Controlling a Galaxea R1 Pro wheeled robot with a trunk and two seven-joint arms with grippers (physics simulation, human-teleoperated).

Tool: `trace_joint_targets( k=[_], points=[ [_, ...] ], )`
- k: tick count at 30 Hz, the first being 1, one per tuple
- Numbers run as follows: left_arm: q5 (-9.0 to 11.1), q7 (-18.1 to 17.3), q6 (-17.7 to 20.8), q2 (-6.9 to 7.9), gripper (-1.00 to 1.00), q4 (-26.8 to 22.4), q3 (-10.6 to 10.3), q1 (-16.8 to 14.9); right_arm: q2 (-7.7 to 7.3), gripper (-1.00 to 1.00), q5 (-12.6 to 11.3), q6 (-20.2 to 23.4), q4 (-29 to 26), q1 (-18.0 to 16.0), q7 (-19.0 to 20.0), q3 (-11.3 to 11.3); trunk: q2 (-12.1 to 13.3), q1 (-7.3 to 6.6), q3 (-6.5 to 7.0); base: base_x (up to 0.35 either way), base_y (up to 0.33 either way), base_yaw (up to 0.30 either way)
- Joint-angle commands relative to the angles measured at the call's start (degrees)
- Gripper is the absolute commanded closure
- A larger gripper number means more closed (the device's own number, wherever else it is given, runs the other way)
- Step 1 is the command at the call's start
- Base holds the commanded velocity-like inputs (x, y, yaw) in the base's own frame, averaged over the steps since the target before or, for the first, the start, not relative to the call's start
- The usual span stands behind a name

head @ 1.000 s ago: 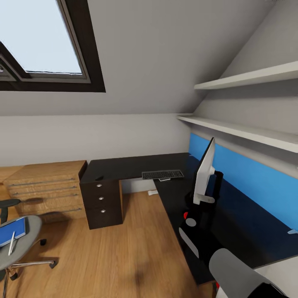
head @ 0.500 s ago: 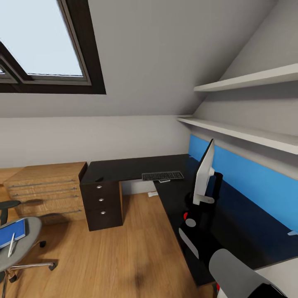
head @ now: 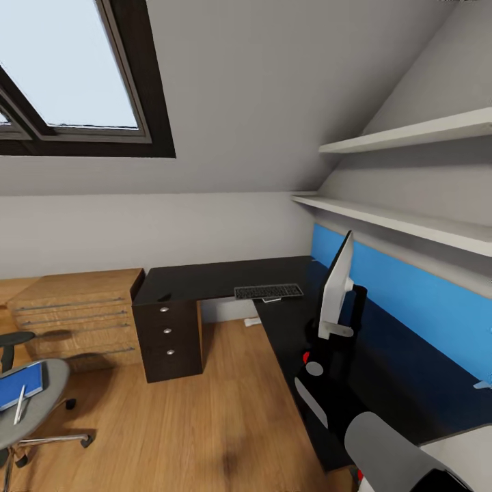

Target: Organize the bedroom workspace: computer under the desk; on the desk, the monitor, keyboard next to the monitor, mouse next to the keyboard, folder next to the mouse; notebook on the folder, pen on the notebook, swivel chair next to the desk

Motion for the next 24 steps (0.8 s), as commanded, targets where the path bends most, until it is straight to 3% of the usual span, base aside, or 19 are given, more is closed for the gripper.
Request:
trace_joint_targets(
  k=[1, 17, 24],
  points=[
    [0.1, 0.0, -0.2, -0.02, -1.0, 0.0, 0.1, 0.0, -0.06, -1.0, -0.6, -0.3, 0.0, -0.1, -0.3, 0.4, -0.1, 0.0, -0.1, -0.142, 0.0, 0.0],
    [0.1, 0.0, -0.2, -0.02, -1.0, 0.0, 0.1, 0.0, -0.03, -1.0, -0.6, -0.4, 0.5, 0.0, -0.2, 0.4, -0.1, 0.0, -0.1, -0.036, 0.0, 0.0],
    [0.1, 0.0, -0.2, 0.01, -1.0, 0.0, 0.1, 0.0, -0.03, -1.0, -0.6, -0.4, 0.8, 0.0, -0.1, 0.4, -0.1, 0.0, -0.1, 0.088, 0.079, 0.0]
  ],
)
